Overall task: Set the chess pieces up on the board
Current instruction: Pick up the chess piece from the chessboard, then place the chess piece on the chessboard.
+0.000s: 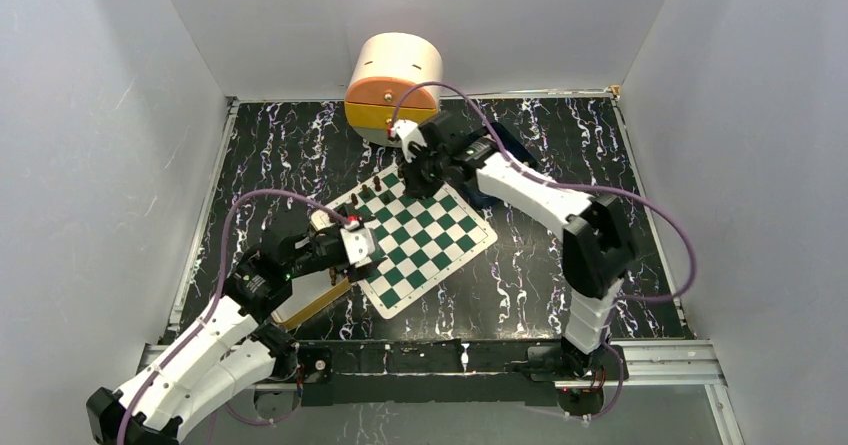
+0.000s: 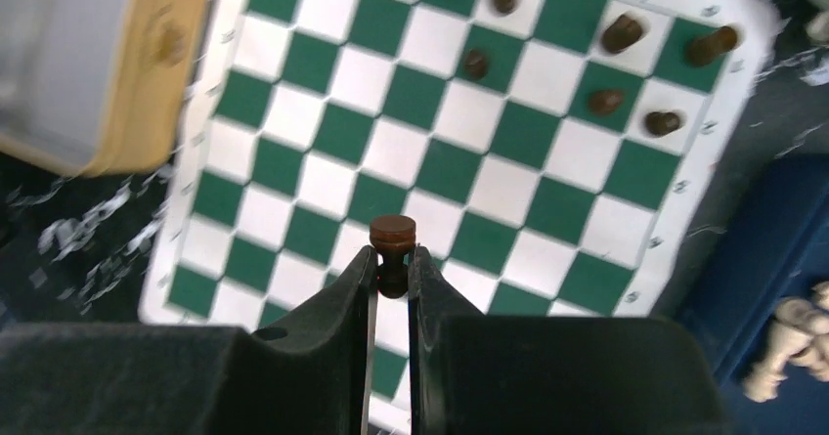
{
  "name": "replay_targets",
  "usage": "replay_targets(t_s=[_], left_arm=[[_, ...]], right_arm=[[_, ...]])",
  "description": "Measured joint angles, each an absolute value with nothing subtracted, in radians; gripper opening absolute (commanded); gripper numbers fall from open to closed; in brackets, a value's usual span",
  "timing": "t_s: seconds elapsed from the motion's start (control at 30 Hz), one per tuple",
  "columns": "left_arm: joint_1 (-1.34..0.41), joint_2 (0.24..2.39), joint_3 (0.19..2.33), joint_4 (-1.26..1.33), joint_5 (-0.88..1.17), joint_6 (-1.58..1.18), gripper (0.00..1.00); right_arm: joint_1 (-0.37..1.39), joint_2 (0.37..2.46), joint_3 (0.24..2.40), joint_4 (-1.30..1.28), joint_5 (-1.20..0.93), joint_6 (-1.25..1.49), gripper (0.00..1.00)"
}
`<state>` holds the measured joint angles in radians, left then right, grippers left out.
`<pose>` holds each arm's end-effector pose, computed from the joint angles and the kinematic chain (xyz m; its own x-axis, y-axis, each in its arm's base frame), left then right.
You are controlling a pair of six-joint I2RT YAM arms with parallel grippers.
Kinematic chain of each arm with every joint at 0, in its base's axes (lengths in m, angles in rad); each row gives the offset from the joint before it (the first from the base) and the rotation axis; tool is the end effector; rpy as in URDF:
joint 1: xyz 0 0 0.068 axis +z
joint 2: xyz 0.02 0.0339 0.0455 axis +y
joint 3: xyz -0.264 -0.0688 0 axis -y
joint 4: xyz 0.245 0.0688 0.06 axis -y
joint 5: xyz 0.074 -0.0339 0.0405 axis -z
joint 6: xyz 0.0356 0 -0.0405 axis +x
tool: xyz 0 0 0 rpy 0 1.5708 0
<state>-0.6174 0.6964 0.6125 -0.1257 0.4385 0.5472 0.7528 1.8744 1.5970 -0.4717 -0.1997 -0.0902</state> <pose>0.1303 -0.1111 0.3000 0.3040 0.3619 -0.8813 0.8251 0.3625 0.4335 0.3095 0.2996 0.2819 -0.4250 -0.5192 -0.7415 -0.8177 0.5715 0.0686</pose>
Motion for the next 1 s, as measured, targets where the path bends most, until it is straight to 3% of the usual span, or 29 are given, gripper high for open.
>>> replay_targets(t_s=[0.17, 0.37, 0.63, 1.0], left_arm=[[-0.617, 0.721, 0.635, -0.170, 0.556, 0.763, 0.63], [-0.617, 0.895, 0.740, -0.260, 0.627, 0.979, 0.62], [-0.617, 0.996, 0.789, -0.300, 0.665, 1.090, 0.58], [-0.617, 1.038, 0.807, -0.319, 0.661, 1.129, 0.41]], right_arm=[[0.747, 1.692, 1.409, -0.441, -0.389, -0.064, 0.15], [0.748, 1.570, 1.254, -0.369, -0.603, -0.006, 0.16], [0.748, 1.560, 1.226, -0.281, -0.759, 0.060, 0.16], [0.748, 1.611, 1.227, -0.257, -0.820, 0.099, 0.16]])
